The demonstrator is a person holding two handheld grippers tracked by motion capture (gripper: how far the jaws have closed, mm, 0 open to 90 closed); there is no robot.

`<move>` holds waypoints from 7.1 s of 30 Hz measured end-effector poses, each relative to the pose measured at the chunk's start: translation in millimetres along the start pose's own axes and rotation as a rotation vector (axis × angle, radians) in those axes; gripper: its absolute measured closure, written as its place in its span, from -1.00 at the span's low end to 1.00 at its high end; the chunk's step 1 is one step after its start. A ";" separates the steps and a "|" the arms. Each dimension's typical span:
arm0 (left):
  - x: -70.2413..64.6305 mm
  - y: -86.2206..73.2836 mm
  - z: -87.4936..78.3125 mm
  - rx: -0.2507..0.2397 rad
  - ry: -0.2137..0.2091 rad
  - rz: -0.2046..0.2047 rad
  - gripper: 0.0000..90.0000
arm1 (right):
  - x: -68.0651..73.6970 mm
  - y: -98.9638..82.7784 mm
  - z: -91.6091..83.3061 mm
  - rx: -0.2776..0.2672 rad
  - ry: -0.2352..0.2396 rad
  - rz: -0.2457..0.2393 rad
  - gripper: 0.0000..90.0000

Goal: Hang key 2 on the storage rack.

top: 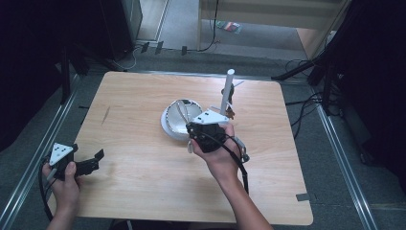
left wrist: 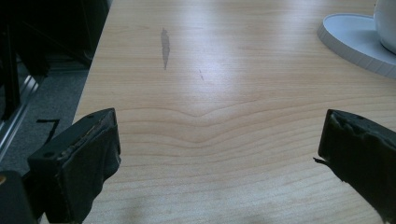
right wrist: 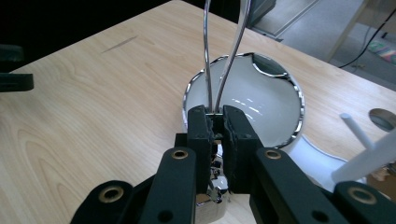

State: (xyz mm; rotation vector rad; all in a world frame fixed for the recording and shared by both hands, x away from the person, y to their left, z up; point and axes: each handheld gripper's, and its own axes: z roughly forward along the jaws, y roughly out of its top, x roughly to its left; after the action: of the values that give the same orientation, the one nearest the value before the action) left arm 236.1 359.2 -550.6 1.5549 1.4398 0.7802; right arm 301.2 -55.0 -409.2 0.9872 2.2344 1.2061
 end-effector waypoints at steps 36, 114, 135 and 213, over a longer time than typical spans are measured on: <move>-0.1 0.0 -0.1 0.000 0.001 0.001 -1.00 | -56.0 -12.3 -35.8 -0.079 -0.211 0.086 0.86; 0.6 -0.3 -1.0 -0.002 -0.001 -0.001 -1.00 | -96.0 -54.1 27.3 0.080 -0.321 0.192 0.85; 0.6 -0.4 -1.5 -0.004 -0.001 -0.005 -1.00 | -111.1 -63.8 17.3 -0.067 -0.305 0.171 0.12; 0.8 -0.4 -1.6 -0.005 0.002 -0.009 -1.00 | -161.3 -218.9 -81.3 -0.058 -0.387 0.332 -1.00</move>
State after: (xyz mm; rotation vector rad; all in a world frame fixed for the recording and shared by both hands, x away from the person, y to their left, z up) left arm 234.6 360.2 -550.4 1.5431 1.4446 0.7799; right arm 270.9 -302.1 -545.6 1.4694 1.7735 1.0877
